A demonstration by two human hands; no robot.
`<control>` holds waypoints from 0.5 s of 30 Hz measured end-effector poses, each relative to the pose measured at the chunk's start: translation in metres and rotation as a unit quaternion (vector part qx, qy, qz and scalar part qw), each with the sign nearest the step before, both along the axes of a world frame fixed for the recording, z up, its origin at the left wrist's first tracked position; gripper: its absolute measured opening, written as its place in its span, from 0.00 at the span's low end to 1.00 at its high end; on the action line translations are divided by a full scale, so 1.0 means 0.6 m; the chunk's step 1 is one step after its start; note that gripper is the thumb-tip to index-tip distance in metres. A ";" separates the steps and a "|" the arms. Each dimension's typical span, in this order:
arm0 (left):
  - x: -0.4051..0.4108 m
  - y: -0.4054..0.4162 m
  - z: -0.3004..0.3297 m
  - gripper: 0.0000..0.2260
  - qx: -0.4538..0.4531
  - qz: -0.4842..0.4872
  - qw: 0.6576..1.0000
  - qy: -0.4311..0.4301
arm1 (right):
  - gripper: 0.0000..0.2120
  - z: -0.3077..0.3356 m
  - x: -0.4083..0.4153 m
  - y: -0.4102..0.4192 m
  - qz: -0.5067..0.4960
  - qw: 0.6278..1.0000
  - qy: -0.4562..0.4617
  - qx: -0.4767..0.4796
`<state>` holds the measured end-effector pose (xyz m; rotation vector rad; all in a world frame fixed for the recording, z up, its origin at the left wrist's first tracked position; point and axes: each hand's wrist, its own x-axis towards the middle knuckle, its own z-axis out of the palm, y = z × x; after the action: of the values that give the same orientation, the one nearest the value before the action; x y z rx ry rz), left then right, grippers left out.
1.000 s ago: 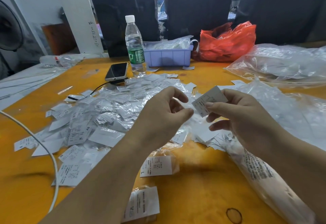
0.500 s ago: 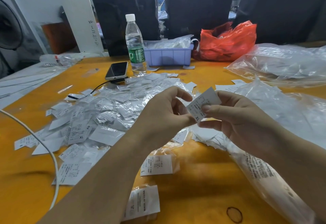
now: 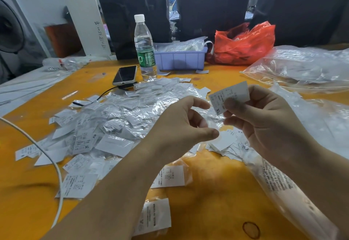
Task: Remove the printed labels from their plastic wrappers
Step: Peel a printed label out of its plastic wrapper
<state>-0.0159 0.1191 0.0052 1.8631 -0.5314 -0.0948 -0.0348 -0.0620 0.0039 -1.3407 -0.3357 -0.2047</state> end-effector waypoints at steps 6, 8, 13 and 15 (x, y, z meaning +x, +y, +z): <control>-0.004 -0.004 0.004 0.24 0.018 -0.028 0.999 0.016 | 0.07 0.001 -0.011 0.012 -0.010 0.997 -0.058 -0.043; -0.005 -0.004 0.005 0.25 0.022 -0.033 0.999 0.019 | 0.05 0.002 -0.013 0.012 -0.025 0.993 -0.070 -0.088; -0.004 0.000 0.007 0.28 0.008 -0.023 0.999 0.024 | 0.06 -0.004 -0.009 0.009 -0.050 0.985 -0.069 -0.151; -0.003 0.001 0.008 0.27 0.003 -0.017 1.000 0.025 | 0.05 -0.004 -0.007 0.007 -0.067 0.980 -0.071 -0.171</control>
<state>-0.0178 0.1200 0.0101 1.8537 -0.5287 -0.1654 -0.0393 -0.0577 0.0013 -1.6948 -0.4136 -0.3698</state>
